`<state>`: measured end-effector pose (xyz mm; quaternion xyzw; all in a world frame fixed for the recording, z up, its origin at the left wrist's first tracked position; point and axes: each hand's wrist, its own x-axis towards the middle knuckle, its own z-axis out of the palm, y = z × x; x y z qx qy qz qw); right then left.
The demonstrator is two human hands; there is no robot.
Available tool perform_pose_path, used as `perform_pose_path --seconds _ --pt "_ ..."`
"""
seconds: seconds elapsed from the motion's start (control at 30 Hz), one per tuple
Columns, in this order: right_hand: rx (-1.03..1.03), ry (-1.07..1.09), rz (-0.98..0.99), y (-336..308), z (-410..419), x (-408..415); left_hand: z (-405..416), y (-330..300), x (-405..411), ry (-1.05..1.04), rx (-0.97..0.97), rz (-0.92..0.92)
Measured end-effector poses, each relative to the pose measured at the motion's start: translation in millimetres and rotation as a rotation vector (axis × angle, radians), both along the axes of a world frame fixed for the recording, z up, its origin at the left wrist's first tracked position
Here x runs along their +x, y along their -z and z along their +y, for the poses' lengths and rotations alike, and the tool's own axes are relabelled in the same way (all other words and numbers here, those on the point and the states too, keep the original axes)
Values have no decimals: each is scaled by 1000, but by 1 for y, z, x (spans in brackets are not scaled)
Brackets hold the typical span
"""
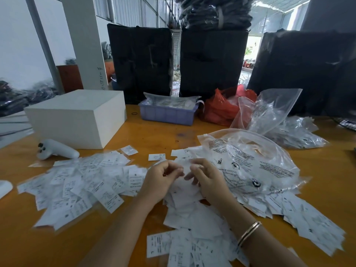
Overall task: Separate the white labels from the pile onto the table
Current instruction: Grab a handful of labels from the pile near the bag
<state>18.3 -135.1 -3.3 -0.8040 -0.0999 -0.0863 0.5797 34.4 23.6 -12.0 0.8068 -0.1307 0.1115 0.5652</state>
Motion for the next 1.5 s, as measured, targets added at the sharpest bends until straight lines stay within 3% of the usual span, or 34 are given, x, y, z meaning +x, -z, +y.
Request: perform_pose_path --seconds 0.07,0.17,0.23,0.4,0.57,0.7,1.1,1.5 --pt "-253 -22 -62 4 -9 -2 2 -1 1 -48 -136 45" --pt "-834 -160 -178 10 -17 -2 4 -4 2 -80 -279 103" --pt "-932 -147 -223 12 -15 0 4 -5 0 -59 -306 114" --pt "-698 -50 -291 11 -17 0 5 -4 -2 -72 -297 117" --pt "-277 160 -162 9 -16 -4 3 -3 -1 -70 -261 109" --pt "29 191 -59 9 -14 -4 -2 -3 -2 -28 -230 111" --pt "-23 62 -109 7 -8 -4 -5 0 -4 66 -184 76" --pt "-62 120 -228 4 -6 -5 -7 -4 -7 43 -178 20"
